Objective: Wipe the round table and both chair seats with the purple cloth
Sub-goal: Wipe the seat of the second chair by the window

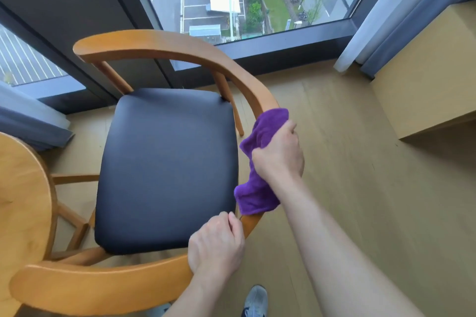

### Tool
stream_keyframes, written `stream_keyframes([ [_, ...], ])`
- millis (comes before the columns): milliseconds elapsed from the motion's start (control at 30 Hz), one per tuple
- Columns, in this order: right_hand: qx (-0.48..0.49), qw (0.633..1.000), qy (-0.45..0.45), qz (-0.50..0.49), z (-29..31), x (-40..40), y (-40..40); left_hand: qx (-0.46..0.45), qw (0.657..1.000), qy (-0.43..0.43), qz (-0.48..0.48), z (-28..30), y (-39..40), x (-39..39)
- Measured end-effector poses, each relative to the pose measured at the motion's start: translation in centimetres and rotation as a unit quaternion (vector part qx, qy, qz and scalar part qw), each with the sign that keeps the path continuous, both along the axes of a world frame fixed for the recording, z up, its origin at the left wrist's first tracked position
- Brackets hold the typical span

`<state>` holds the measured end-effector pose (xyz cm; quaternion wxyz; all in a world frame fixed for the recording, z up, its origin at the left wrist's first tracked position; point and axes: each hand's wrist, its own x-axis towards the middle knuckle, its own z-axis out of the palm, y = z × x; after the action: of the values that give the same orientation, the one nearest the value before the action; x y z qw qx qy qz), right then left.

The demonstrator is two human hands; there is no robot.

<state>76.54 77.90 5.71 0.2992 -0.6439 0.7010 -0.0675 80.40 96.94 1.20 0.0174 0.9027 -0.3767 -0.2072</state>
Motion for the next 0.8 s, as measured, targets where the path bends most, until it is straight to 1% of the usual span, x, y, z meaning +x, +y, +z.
stream_keyframes([
  [100, 0.045, 0.998, 0.021, 0.024, 0.7, 1.8, -5.5, 0.003, 1.000, -0.004, 0.004, -0.2, 0.1, 0.0],
  [200, 0.070, 0.993, 0.058, 0.076, 1.0, 3.9, -9.6, 0.014, 1.000, -0.003, -0.001, -0.1, -0.3, -0.1],
  [300, 0.063, 0.987, 0.082, 0.125, 0.7, 5.4, -11.5, 0.007, 1.000, -0.005, -0.001, 0.0, -0.3, 0.0],
  [400, 0.029, 0.989, 0.069, 0.124, 0.5, 4.9, -10.9, -0.001, 1.000, -0.005, -0.007, 0.2, -0.2, 0.0],
  [500, -0.037, 0.997, -0.015, 0.072, 0.1, 2.6, -7.2, -0.008, 1.000, 0.002, -0.001, 0.4, 0.0, 0.0],
  [600, -0.095, 0.988, -0.124, -0.005, -0.4, 0.0, -1.2, -0.027, 1.000, 0.000, 0.004, 0.4, 0.3, -0.1],
  [733, -0.108, 0.952, -0.269, -0.095, -1.8, -1.6, 6.7, -0.085, 0.996, 0.008, 0.020, 0.2, 0.5, -0.1],
  [800, -0.076, 0.937, -0.314, -0.132, -2.7, -1.8, 10.1, -0.088, 0.996, 0.017, 0.027, 0.1, 0.6, 0.1],
])
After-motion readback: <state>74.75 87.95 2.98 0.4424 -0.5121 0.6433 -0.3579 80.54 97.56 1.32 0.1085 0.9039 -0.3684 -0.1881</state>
